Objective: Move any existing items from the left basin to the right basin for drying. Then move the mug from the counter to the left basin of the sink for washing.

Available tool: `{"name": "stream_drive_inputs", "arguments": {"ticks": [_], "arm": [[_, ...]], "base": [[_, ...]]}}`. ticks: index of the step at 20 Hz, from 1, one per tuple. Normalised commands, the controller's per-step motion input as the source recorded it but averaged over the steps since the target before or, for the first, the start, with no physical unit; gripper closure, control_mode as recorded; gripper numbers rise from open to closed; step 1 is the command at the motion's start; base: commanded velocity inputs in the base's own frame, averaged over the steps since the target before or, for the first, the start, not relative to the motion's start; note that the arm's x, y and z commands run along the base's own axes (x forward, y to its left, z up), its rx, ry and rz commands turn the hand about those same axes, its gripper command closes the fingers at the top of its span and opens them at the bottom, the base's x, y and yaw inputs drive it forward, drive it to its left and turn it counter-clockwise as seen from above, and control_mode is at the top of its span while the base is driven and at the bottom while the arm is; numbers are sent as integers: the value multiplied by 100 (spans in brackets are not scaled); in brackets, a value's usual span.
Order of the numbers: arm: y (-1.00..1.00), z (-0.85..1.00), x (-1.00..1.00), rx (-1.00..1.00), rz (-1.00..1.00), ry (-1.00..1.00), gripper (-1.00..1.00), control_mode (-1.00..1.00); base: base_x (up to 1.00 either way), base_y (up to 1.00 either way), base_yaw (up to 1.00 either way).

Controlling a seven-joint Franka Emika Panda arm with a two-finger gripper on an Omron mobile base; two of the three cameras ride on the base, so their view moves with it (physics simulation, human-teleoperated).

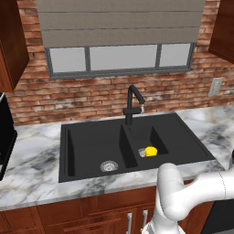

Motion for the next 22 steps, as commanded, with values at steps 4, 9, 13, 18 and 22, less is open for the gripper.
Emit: {"name": "stream_drive_inputs", "arguments": {"ticks": [4, 9, 13, 18, 22], "arm": [[91, 20, 0, -1, -5, 0, 100, -100], [92, 12, -3, 0, -3, 0, 100, -100], [87, 10, -20, 0, -4, 0, 100, -100], [73, 11, -53, 0, -13, -2, 100, -100], [58, 9, -70, 0, -19, -5, 100, -100]], "base": [[0, 0, 0], [0, 0, 0], [0, 0, 0], [0, 0, 0], [0, 0, 0]]}}
